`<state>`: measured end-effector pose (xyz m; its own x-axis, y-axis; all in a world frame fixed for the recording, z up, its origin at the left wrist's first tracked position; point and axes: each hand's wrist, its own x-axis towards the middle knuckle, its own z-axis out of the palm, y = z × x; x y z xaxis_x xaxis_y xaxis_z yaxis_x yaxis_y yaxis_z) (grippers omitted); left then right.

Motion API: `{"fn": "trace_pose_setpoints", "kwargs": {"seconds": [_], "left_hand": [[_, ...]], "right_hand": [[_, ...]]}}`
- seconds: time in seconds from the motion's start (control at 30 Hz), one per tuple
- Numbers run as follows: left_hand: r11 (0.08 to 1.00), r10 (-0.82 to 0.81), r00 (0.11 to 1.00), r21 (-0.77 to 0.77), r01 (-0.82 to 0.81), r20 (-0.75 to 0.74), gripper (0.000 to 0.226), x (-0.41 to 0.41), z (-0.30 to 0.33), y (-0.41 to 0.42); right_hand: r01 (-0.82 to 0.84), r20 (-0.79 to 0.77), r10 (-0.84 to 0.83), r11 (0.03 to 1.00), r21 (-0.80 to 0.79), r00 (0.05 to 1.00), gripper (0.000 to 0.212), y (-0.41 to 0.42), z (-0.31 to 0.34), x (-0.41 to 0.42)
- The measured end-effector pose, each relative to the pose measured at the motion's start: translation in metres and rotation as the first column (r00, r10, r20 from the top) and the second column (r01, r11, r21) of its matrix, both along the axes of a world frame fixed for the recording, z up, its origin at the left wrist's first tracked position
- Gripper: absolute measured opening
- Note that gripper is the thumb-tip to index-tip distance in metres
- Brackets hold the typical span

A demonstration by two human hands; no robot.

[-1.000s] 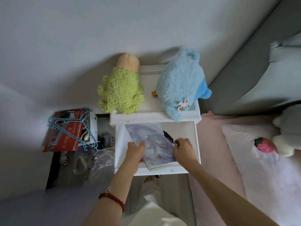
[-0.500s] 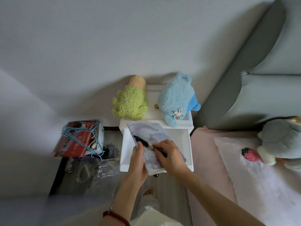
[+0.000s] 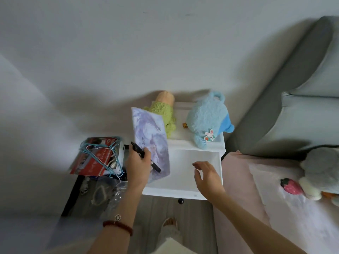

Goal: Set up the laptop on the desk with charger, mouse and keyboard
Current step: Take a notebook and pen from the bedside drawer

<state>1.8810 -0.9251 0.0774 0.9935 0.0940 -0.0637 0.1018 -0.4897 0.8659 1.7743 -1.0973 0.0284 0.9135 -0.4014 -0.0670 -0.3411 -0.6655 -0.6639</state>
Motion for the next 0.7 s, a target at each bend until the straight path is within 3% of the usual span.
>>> {"fn": "trace_pose_setpoints", "kwargs": {"seconds": [0.07, 0.17, 0.23, 0.37, 0.47, 0.63, 0.7], "left_hand": [[0.986, 0.018, 0.997, 0.165, -0.03, 0.076, 0.024, 0.005, -0.008, 0.012], [0.938, 0.01, 0.981, 0.338, -0.077, 0.196, 0.025, 0.004, -0.022, 0.027], [0.919, -0.015, 0.976, 0.387, -0.072, 0.217, 0.023, 0.003, -0.032, 0.033], [0.891, 0.015, 0.989, 0.446, -0.081, 0.148, 0.026, -0.001, -0.051, 0.045], [0.872, -0.016, 0.993, 0.487, -0.044, 0.118, 0.019, -0.007, -0.059, 0.05], [0.855, -0.046, 0.993, 0.518, -0.017, 0.108, 0.011, -0.005, -0.057, 0.049], [0.857, -0.036, 0.993, 0.515, -0.029, 0.117, 0.01, -0.002, -0.055, 0.048]], "right_hand": [[-0.211, -0.202, 0.181, 0.968, -0.135, 0.963, 0.033, 0.0, -0.029, -0.006], [-0.529, -0.42, 0.411, 0.82, -0.217, 0.809, 0.044, 0.005, -0.062, -0.015], [-0.695, -0.465, 0.537, 0.658, -0.291, 0.703, 0.057, 0.008, -0.076, -0.01], [-0.907, -0.638, 0.661, 0.168, -0.387, 0.395, 0.086, 0.01, -0.099, 0.007], [-0.91, -0.702, 0.62, 0.05, -0.411, 0.351, 0.084, 0.005, -0.102, 0.014], [-0.857, -0.696, 0.592, -0.019, -0.514, 0.405, 0.076, -0.016, -0.101, 0.032], [-0.814, -0.689, 0.551, -0.028, -0.58, 0.471, 0.073, -0.016, -0.094, 0.053]]}}
